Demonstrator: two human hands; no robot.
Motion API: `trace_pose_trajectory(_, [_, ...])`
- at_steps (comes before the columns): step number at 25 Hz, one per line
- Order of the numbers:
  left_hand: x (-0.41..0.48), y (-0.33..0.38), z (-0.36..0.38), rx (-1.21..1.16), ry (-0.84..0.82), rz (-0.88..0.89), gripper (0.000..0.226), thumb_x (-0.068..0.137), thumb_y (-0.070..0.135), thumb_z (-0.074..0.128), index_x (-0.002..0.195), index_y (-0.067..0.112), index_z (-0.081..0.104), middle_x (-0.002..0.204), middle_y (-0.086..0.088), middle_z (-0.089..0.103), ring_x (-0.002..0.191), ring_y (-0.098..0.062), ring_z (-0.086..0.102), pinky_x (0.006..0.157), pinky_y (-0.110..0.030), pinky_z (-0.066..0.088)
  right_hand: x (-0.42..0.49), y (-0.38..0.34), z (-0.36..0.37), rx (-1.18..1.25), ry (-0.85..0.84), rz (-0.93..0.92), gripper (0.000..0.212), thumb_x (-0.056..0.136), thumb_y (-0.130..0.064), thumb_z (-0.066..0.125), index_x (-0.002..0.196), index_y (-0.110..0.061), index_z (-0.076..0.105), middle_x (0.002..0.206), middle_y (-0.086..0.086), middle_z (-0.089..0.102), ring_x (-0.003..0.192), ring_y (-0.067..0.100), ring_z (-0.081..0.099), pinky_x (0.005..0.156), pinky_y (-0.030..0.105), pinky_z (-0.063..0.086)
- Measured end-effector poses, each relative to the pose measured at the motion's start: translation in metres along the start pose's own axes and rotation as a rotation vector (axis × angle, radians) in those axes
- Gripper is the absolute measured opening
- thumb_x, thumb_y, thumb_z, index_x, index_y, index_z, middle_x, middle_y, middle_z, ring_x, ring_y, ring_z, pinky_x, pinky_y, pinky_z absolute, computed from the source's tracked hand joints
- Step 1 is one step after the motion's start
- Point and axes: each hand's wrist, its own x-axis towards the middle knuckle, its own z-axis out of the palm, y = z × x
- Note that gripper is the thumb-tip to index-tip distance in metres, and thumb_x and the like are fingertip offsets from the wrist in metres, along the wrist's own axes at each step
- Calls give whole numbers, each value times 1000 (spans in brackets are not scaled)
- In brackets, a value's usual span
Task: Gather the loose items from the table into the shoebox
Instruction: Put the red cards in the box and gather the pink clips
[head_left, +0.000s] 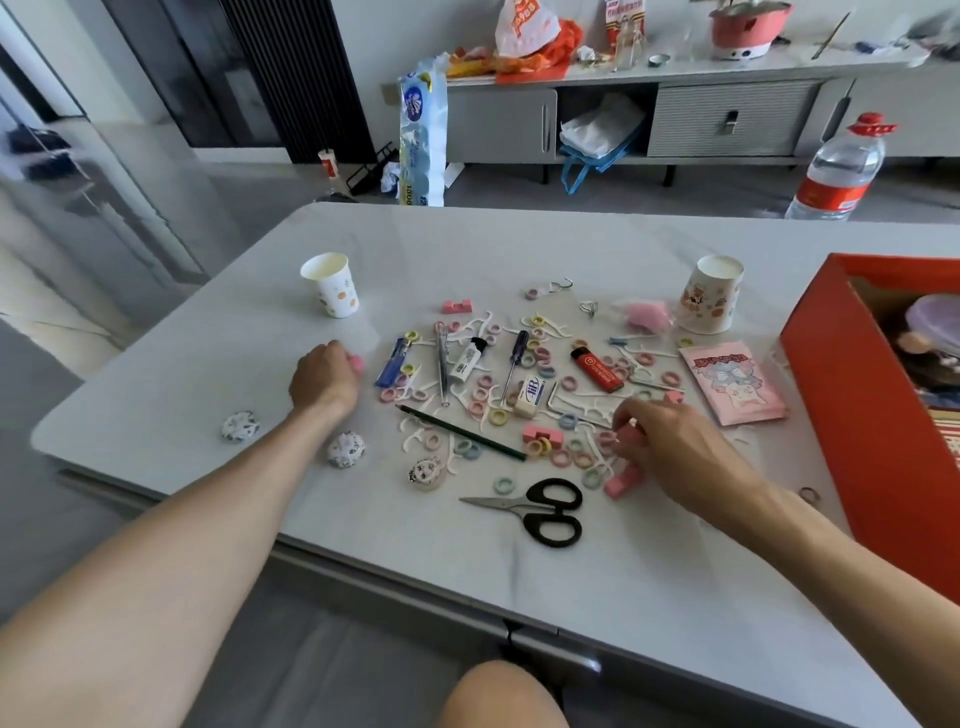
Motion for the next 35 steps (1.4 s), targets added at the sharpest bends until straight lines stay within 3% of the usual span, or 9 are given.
trace_pose_trajectory(3, [-28, 24, -23, -197, 67, -30, 21, 98, 30, 54, 105, 13, 64, 105, -10, 70, 97, -25, 67, 73, -31, 48, -16, 0, 1, -32, -11, -110, 16, 88, -27, 69, 97, -15, 61, 88, -4, 55, 69, 12, 53, 61, 28, 43])
trace_pose_trajectory(6, [-84, 64, -38, -715, -66, 40, 7, 93, 14, 62, 99, 18, 62, 86, -3, 70, 59, -7, 64, 53, -24, 47, -27, -1, 7, -116, -120, -173, 22, 91, -32, 64, 105, -15, 65, 102, 1, 57, 80, 20, 63, 72, 37, 52])
trace_pose_trajectory(11, [-173, 118, -44, -1284, -444, -21, 20, 91, 1, 63, 108, 11, 65, 77, -6, 66, 60, -14, 61, 49, -23, 48, -45, -6, 4, -165, -105, -173, 18, 94, -33, 58, 98, -15, 61, 97, -2, 53, 80, 21, 61, 69, 39, 52])
trace_pose_trajectory(14, [-200, 148, -42, -1445, -514, -114, 11, 93, 5, 63, 103, 9, 67, 72, -4, 67, 62, -17, 62, 51, -25, 48, -63, -7, 1, -79, 98, -63, 13, 96, -28, 58, 96, -15, 57, 93, -2, 58, 77, 17, 59, 65, 37, 51])
trace_pose_trajectory(17, [-217, 182, -35, -1517, -546, -136, 4, 93, 11, 66, 93, 15, 69, 75, -4, 69, 64, -16, 63, 52, -24, 48, -71, -12, -27, 475, 269, 249, 5, 92, -25, 64, 89, -21, 63, 74, -5, 66, 62, 7, 55, 55, 25, 46])
trace_pose_trajectory(19, [-228, 199, -22, -1505, -557, -87, 5, 92, 14, 67, 94, 17, 69, 77, -4, 69, 65, -15, 63, 51, -22, 48, -79, -14, -48, 741, 308, 318, 8, 94, -28, 60, 88, -25, 64, 71, -2, 68, 56, 6, 51, 52, 29, 44])
trace_pose_trajectory(26, [-240, 218, 8, -1503, -732, 352, 18, 91, 29, 69, 106, 19, 68, 79, -5, 66, 67, -13, 55, 52, -24, 39, -73, -21, -92, 774, 432, 248, 15, 98, -35, 52, 97, -24, 63, 75, -3, 70, 55, 0, 54, 52, 20, 39])
trace_pose_trajectory(30, [-242, 226, 16, -1569, -825, 394, 20, 94, 21, 63, 111, 12, 68, 75, -4, 63, 64, -13, 56, 50, -21, 43, -73, -15, -98, 989, 384, 315, 22, 95, -37, 56, 95, -15, 61, 68, 3, 67, 44, 1, 49, 38, 16, 36])
trace_pose_trajectory(35, [-234, 220, 15, -1523, -962, 485, 31, 90, 22, 63, 120, 16, 68, 73, 1, 66, 63, -8, 59, 52, -19, 48, -77, -5, -100, 1138, 226, 398, 30, 99, -33, 52, 90, -6, 62, 63, 0, 59, 39, 5, 39, 39, 16, 33])
